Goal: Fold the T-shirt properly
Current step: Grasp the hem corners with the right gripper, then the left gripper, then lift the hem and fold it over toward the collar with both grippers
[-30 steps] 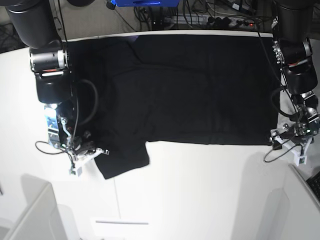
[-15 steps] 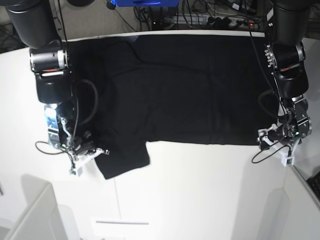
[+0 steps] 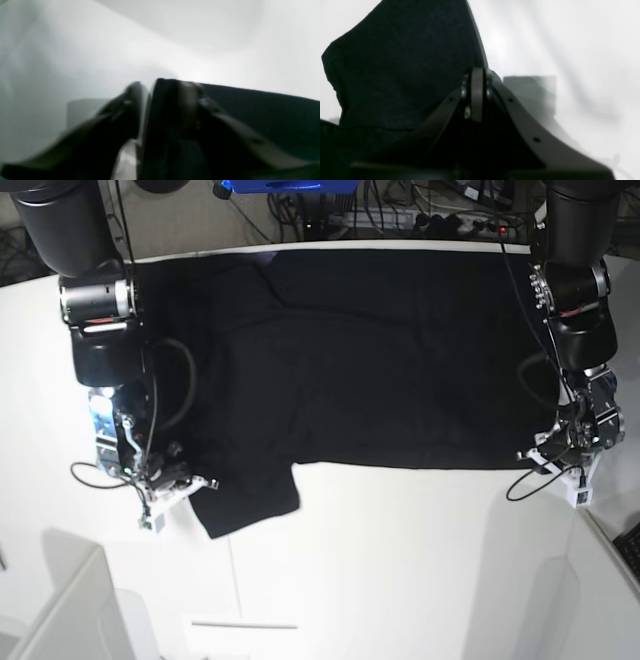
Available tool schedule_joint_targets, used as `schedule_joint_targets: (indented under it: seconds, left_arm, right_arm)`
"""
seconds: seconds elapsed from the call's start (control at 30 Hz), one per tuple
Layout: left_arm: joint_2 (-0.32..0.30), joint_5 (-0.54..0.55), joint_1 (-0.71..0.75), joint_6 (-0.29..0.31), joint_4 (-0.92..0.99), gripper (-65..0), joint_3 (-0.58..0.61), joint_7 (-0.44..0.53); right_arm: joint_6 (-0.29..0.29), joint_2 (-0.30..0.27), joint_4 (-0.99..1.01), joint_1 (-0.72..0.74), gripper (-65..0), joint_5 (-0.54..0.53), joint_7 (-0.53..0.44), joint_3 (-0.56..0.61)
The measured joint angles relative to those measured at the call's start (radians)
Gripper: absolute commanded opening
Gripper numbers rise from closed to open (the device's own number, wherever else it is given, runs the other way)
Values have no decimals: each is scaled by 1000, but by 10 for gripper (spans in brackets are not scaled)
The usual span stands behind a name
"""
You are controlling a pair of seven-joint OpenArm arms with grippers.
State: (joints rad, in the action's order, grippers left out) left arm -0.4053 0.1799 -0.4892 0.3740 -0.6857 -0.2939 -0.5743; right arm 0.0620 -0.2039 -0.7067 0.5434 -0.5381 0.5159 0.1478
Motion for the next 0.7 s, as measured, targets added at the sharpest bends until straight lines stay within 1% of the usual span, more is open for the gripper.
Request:
schedule_joint_targets:
  seconds: [0.03,0.07,0.4,0.6,0.63,0.7]
  left_arm:
    - [0,2,2,1,-1,-611,0,-1]
    - [5,4,2,1,-2,-650,0,-1]
    - [18,5,18,0,-21,-650,-10,7]
    - [52,-1,152,1,-241,-650,-10,-25]
    - [58,-6,164,0,-273,-650,-10,-47]
    - [63,-9,177,1,-314,-650,-9,-50]
  right_arm:
    - [0,0,0,-1,-650,0,-1,0]
    - [0,0,0,-2,-650,0,-2,0]
    - [1,0,-20,-17,-650,0,-14,0]
    - [-1,-26,-167,-89,-650,16,26,0]
    - [-1,-28,-188,-91,-650,16,33,0]
    - [-1,-31,-222,-90,-650,15,30,0]
